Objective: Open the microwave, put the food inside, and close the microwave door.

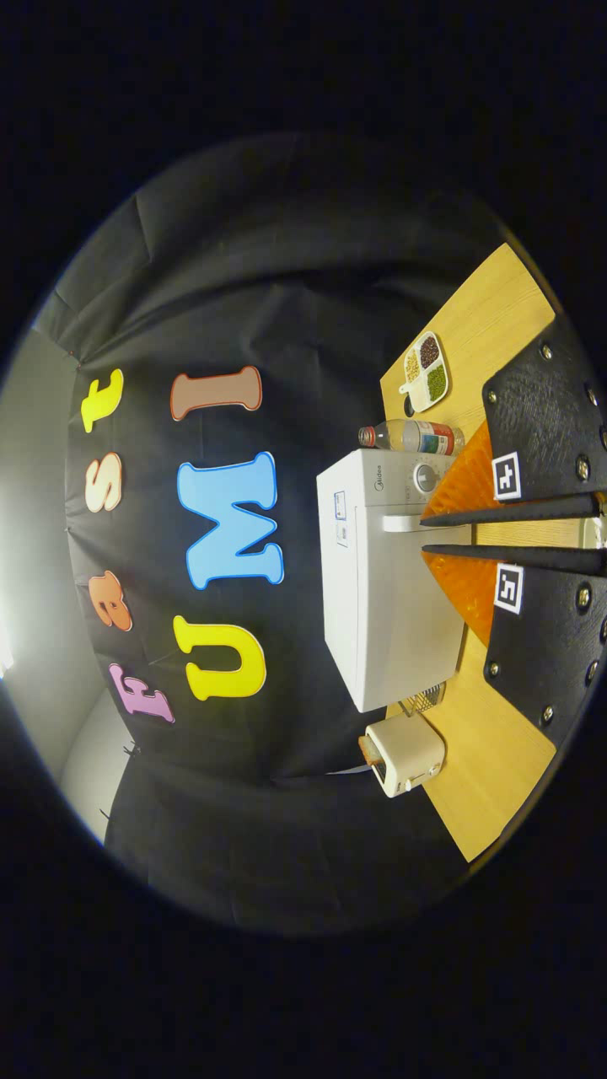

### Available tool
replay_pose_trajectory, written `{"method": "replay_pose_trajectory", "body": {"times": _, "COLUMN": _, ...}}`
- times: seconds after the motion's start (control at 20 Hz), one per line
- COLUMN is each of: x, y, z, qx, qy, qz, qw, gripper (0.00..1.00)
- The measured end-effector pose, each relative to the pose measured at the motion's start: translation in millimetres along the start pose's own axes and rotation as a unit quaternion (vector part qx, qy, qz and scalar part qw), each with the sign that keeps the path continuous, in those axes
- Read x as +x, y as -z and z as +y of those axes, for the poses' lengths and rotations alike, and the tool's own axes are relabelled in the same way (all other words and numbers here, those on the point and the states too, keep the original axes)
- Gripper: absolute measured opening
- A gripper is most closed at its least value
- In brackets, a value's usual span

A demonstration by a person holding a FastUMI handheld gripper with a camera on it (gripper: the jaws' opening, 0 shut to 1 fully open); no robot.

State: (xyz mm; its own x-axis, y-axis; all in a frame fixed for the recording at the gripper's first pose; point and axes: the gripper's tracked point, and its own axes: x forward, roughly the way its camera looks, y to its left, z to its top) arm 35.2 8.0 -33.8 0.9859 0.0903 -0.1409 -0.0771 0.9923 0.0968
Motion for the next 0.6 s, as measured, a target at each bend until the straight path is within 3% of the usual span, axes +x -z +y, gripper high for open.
{"method": "replay_pose_trajectory", "body": {"times": 0.4, "x": -61.3, "y": -6.2, "z": 7.2, "qx": -0.007, "qy": -0.001, "qz": -0.025, "qw": 1.000, "gripper": 0.13}}
{"method": "replay_pose_trajectory", "body": {"times": 0.45, "x": -68.5, "y": -7.6, "z": 10.4, "qx": -0.005, "qy": -0.008, "qz": -0.027, "qw": 1.000, "gripper": 0.28}}
{"method": "replay_pose_trajectory", "body": {"times": 0.6, "x": -72.8, "y": -13.6, "z": 8.7, "qx": -0.001, "qy": -0.005, "qz": -0.042, "qw": 0.999, "gripper": 1.00}}
